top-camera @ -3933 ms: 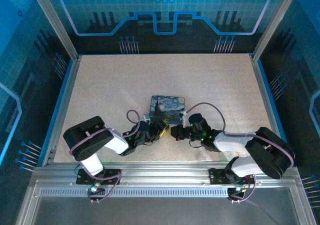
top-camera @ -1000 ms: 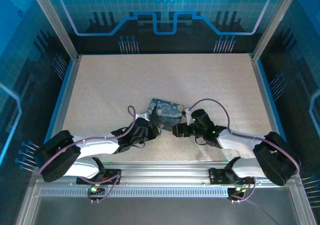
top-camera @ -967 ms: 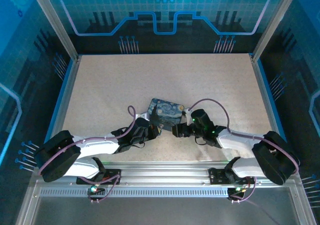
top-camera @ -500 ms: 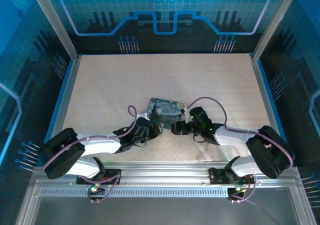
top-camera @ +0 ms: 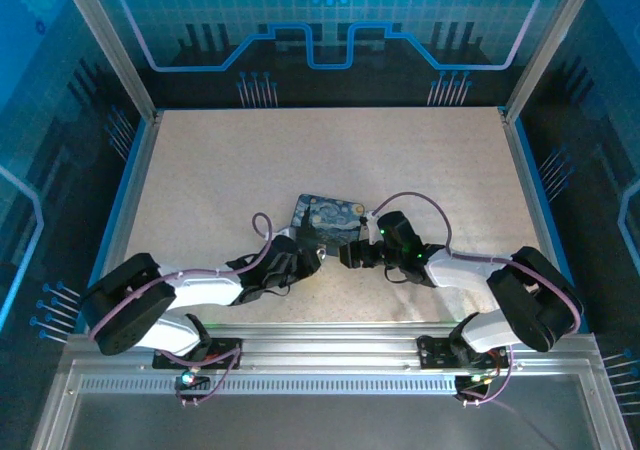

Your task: Unlock the padlock with the key

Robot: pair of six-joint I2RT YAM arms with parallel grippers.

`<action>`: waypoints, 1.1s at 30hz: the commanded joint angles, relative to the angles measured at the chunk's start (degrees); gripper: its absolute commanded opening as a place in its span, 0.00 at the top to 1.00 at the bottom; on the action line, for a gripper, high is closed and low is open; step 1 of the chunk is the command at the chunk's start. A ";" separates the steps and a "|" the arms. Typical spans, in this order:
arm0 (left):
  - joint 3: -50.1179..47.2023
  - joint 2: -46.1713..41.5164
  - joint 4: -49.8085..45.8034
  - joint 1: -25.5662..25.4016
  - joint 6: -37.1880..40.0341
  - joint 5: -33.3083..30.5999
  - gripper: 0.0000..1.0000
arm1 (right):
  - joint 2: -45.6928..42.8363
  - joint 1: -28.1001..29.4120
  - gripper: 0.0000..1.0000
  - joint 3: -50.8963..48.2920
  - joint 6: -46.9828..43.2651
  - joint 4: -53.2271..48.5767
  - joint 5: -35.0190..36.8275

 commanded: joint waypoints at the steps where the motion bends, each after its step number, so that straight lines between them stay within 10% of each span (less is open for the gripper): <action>1: -0.97 -3.74 -3.58 0.82 0.70 -1.59 0.55 | 0.41 -1.14 0.30 1.51 0.66 1.18 -2.10; 14: 2.65 -21.01 -19.42 15.37 9.11 3.14 0.16 | -3.39 -2.65 0.20 1.63 1.21 -0.82 -4.46; 22: 7.51 -13.25 -14.80 31.07 14.58 20.60 0.15 | -1.89 -3.88 0.10 2.59 3.21 0.75 -8.10; 33: 16.91 9.22 -2.31 31.37 16.20 34.84 0.27 | 3.20 -5.15 0.10 7.26 2.57 0.90 -10.21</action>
